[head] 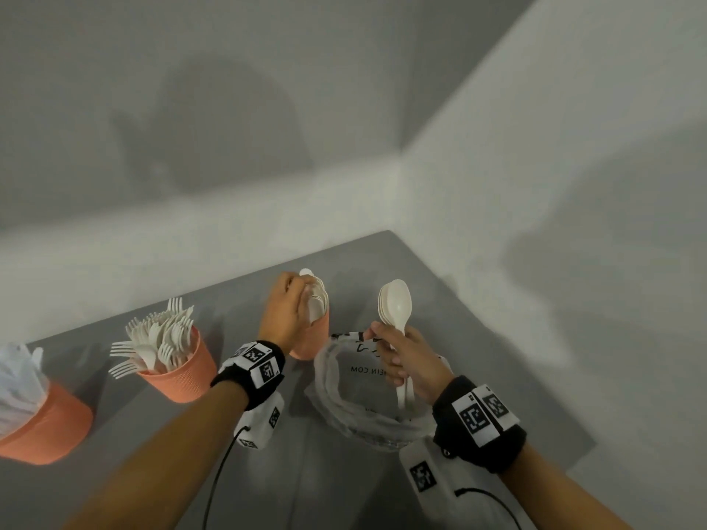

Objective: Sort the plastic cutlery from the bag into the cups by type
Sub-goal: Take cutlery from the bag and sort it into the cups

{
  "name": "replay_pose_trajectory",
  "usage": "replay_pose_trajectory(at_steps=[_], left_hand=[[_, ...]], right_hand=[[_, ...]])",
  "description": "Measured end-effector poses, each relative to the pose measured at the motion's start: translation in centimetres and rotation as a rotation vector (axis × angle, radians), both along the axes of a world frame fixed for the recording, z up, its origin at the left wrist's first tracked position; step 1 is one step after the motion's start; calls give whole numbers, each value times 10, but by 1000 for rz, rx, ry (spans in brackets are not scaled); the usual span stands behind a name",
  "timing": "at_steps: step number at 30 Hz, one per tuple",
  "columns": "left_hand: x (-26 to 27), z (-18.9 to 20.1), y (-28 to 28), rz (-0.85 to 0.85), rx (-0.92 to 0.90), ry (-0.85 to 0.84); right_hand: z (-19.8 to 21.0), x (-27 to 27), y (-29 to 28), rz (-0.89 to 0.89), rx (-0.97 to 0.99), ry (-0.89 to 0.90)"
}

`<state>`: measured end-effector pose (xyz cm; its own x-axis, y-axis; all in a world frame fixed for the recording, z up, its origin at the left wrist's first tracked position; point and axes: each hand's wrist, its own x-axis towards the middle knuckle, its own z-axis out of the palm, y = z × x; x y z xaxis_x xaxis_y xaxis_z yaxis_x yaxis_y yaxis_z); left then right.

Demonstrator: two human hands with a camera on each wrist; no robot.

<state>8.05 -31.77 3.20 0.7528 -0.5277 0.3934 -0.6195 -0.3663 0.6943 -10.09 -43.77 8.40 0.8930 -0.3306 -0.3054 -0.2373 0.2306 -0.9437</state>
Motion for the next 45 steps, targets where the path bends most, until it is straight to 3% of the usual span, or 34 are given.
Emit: replay_pose_trajectory(at_steps=[4,6,8,9,11,14,15,17,20,23,26,31,33,37,41,45], left_hand=[[1,-3,3,-45,306,-184],[-4,-1,2,-5,506,-220],[-10,6,0,56,565,-199],[-14,11,0,77,529,-182],[-25,22,1,51,284,-110],[-58,50,5,-115,-148,333],[-70,56,6,-176,-189,450],[-84,62,10,-264,-197,487],[-86,58,19,-279,-149,393],[-78,56,26,-243,-96,371],[-58,60,33,-94,-176,337],[-16,96,45,107,-245,46],[-3,112,48,148,-195,-111],[11,118,44,169,-50,-223],[18,97,34,127,91,-278],[18,74,24,102,202,-283]], right_hand=[[-3,4,3,9,15,6],[-3,5,6,20,28,-2],[-2,5,9,40,31,-2],[-2,5,10,54,32,-2],[-2,7,11,93,42,-2],[0,8,16,224,73,14],[1,9,19,284,85,28],[3,11,26,397,84,63],[1,15,33,485,38,108],[0,19,37,426,-66,101],[6,24,34,336,-244,65],[4,17,10,173,-495,35],[4,9,1,140,-606,61],[2,-5,-10,87,-824,60],[-7,-18,-18,187,-1113,202],[-19,-31,-19,369,-1267,411]])
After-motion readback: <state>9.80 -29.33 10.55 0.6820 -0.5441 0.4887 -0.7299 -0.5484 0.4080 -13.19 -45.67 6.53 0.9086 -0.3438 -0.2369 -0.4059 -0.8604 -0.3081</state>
